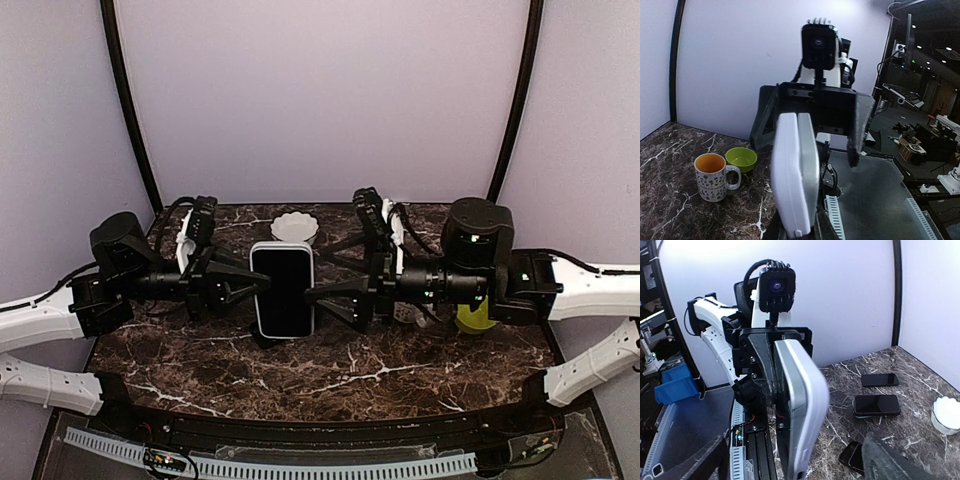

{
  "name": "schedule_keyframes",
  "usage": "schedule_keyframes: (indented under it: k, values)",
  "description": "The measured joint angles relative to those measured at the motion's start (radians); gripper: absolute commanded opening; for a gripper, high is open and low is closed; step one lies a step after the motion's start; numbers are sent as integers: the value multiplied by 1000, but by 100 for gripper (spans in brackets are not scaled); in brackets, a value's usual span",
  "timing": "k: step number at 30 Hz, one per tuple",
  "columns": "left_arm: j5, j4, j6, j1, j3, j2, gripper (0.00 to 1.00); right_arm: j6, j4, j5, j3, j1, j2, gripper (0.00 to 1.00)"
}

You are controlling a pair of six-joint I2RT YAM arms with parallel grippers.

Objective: Put the phone into the phone case
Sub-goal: Pass from the left arm to the right

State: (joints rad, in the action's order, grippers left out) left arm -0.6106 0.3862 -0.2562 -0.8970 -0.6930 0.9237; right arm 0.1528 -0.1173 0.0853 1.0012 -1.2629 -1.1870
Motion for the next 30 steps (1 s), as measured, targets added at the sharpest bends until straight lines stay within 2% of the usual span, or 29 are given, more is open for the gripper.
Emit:
schedule_keyframes:
  k: [3, 9, 12, 16, 17, 23, 24, 27, 30]
  values:
    - [-49, 8, 18, -13, 0, 0, 0, 14, -37, 111, 0, 43, -13, 64]
    - [-71, 8, 45, -29, 0, 0, 0, 41, -79, 221, 2, 67, -61, 53]
    - [-68, 8, 55, -32, 0, 4, 0, 53, -78, 250, 7, 67, -83, 35]
    - [-55, 3, 64, -33, 0, 12, 0, 69, -80, 272, 20, 67, -100, 3]
    - [-50, 2, 66, -33, 0, 13, 0, 71, -80, 275, 21, 68, -100, 0]
    - [-46, 0, 58, -33, 0, 13, 2, 61, -80, 283, 22, 68, -100, 0]
    - [-46, 0, 58, -33, 0, 13, 13, 62, -80, 283, 22, 68, -100, 0]
    - [-43, 0, 63, -35, 0, 13, 35, 65, -81, 286, 23, 68, -99, 0]
    - [-36, -1, 78, -41, -6, 19, 39, 74, -76, 286, 31, 68, -98, 0]
